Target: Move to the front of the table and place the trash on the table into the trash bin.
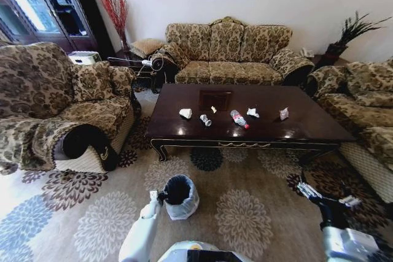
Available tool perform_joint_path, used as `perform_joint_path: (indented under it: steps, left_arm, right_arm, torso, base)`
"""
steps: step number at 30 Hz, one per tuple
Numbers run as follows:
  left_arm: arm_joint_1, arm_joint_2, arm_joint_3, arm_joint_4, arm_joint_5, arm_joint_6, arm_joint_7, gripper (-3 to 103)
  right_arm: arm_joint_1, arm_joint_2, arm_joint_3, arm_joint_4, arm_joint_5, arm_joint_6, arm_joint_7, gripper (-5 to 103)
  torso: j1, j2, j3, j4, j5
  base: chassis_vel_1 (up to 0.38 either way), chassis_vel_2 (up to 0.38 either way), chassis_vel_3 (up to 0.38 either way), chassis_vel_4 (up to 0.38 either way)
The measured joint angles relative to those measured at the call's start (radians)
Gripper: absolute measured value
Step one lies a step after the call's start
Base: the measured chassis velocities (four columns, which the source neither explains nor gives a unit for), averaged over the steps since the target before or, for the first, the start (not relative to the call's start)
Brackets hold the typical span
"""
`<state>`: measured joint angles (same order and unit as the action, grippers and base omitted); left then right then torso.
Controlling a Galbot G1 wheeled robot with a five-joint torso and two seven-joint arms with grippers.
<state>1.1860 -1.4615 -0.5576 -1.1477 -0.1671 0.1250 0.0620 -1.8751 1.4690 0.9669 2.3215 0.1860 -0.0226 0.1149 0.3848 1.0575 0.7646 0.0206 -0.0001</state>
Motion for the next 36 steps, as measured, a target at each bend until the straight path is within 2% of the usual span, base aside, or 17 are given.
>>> perform_joint_path:
  steps: [1,4,5,6,8,9,11,13,14,16,17,21,27,36]
  left_arm:
    - [0.0,0.0,0.0,0.0,0.0,0.0,0.0,3]
    - [0.119,0.018,-0.037,-0.237,0.016,-0.017,-0.009,3]
    - [0.119,0.018,-0.037,-0.237,0.016,-0.017,-0.009,3]
    - [0.163,0.027,-0.057,-0.33,0.017,-0.019,-0.013,3]
    - [0.215,0.035,-0.077,-0.439,0.011,-0.022,-0.022,3]
    - [0.215,0.035,-0.077,-0.439,0.011,-0.022,-0.022,3]
    - [0.281,0.038,-0.096,-0.58,-0.001,-0.024,-0.036,3]
    - [0.34,0.038,-0.121,-0.711,-0.012,-0.024,-0.053,3]
    - [0.34,0.038,-0.121,-0.711,-0.012,-0.024,-0.053,3]
    - [0.398,0.031,-0.142,-0.834,-0.016,-0.021,-0.065,3]
    - [0.398,0.031,-0.142,-0.834,-0.016,-0.021,-0.065,3]
    - [0.482,0.008,-0.148,-1.045,-0.02,0.008,-0.097,3]
    - [0.503,-0.021,-0.125,-1.168,0.017,0.018,-0.122,3]
    - [0.506,-0.027,-0.12,-1.214,0.022,0.018,-0.132,3]
  right_arm:
    - [0.0,0.0,0.0,0.0,0.0,0.0,0.0,100]
    - [0.043,-0.048,-0.024,-0.009,0.009,-0.039,0.001,100]
    - [0.043,-0.048,-0.024,-0.009,0.009,-0.039,0.001,100]
    - [0.062,-0.07,-0.039,-0.009,0.013,-0.06,0.005,100]
    - [0.088,-0.1,-0.059,-0.007,0.023,-0.089,0.011,100]
    - [0.088,-0.1,-0.059,-0.007,0.023,-0.089,0.011,100]
    - [0.118,-0.137,-0.077,0.001,0.042,-0.121,0.02,100]
    - [0.137,-0.172,-0.086,0.014,0.072,-0.152,0.022,100]
    - [0.137,-0.172,-0.086,0.014,0.072,-0.152,0.022,100]
    - [0.149,-0.204,-0.089,0.027,0.109,-0.178,0.022,100]
    - [0.149,-0.204,-0.089,0.027,0.109,-0.178,0.022,100]
    - [0.188,-0.259,-0.093,0.04,0.165,-0.208,0.009,100]
    - [0.205,-0.267,-0.104,0.062,0.207,-0.258,-0.034,100]
    - [0.214,-0.274,-0.126,0.062,0.22,-0.268,-0.053,100]
  torso:
    - [0.0,0.0,0.0,0.0,0.0]
    - [0.0,0.0,0.0,-0.0002,-0.0002]
    - [0.0,0.0,0.0,-0.0002,-0.0002]
    - [0.0,0.0,0.0,-0.0002,0.0001]
    - [0.0,0.0,0.0,0.0001,0.0006]
    - [0.0,0.0,0.0,0.0001,0.0006]
    - [0.0,0.0,0.0,-0.0001,-0.0006]
    - [0.0,0.0,0.0,-0.0002,0.0003]
    - [0.0,0.0,0.0,-0.0002,0.0003]
    - [0.0,0.0,0.0,-0.0002,0.0004]
    - [0.0,0.0,0.0,-0.0002,0.0004]
    - [0.0,0.0,0.0,0.0,0.0001]
    - [0.0,0.0,0.0,-0.0004,0.0003]
    - [0.0,0.0,0.0,-0.0003,0.0001]
  base:
    - [0.0,0.0,0.0,0.0]
    - [0.0,0.0,0.0,0.0]
    - [0.0,0.0,0.0,0.0]
    - [0.0,0.0,0.0,0.0]
    - [0.0,0.0,0.0,0.0]
    - [0.0,0.0,0.0,0.0]
    - [0.0,0.0,0.0,0.0]
    - [0.0,0.0,0.0,0.0]
    - [0.0,0.0,0.0,0.0]
    - [0.0,0.0,0.0,0.0]
    - [0.0,0.0,0.0,0.0]
    - [0.0,0.0,0.0,0.0]
    - [0.0,0.0,0.0,0.0]
    - [0.0,0.0,0.0,0.0]
